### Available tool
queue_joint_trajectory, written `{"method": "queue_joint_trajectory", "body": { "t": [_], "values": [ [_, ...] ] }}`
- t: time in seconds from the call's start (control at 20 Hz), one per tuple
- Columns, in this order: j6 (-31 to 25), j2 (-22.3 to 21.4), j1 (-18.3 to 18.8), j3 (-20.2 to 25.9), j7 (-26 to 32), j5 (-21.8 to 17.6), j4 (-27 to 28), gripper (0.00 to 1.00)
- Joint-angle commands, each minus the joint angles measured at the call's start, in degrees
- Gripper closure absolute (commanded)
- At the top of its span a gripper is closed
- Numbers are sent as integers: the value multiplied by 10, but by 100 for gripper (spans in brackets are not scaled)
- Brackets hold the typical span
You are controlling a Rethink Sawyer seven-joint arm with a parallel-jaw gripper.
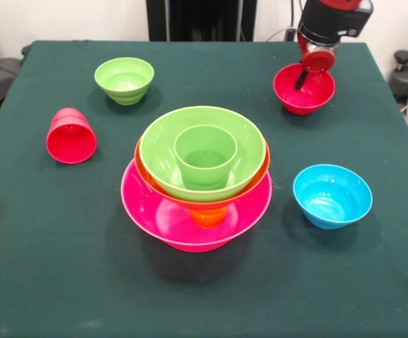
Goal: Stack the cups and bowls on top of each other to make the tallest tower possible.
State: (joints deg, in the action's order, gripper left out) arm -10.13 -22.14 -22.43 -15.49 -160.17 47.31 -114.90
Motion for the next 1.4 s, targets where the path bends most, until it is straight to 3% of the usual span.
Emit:
{"method": "queue_joint_trajectory", "body": {
  "t": [0.05, 0.35, 0.45, 0.6, 0.7, 0.85, 1.1, 1.4],
  "values": [
    [14, 29, 9, 64, -65, -18, -8, 100],
    [33, 18, 7, 51, -64, -25, -16, 100],
    [-7, -11, -5, 24, -61, -28, -19, 100],
    [-116, -57, -44, -60, -74, -56, 1, 100],
    [-149, -71, -53, -99, -68, -78, 15, 100],
    [-179, -99, -29, -109, -34, -108, 23, 100],
    [-199, -144, 27, -88, 17, -141, 21, 100],
    [-207, -150, 62, -87, 32, -185, 52, 100]
  ]
}}
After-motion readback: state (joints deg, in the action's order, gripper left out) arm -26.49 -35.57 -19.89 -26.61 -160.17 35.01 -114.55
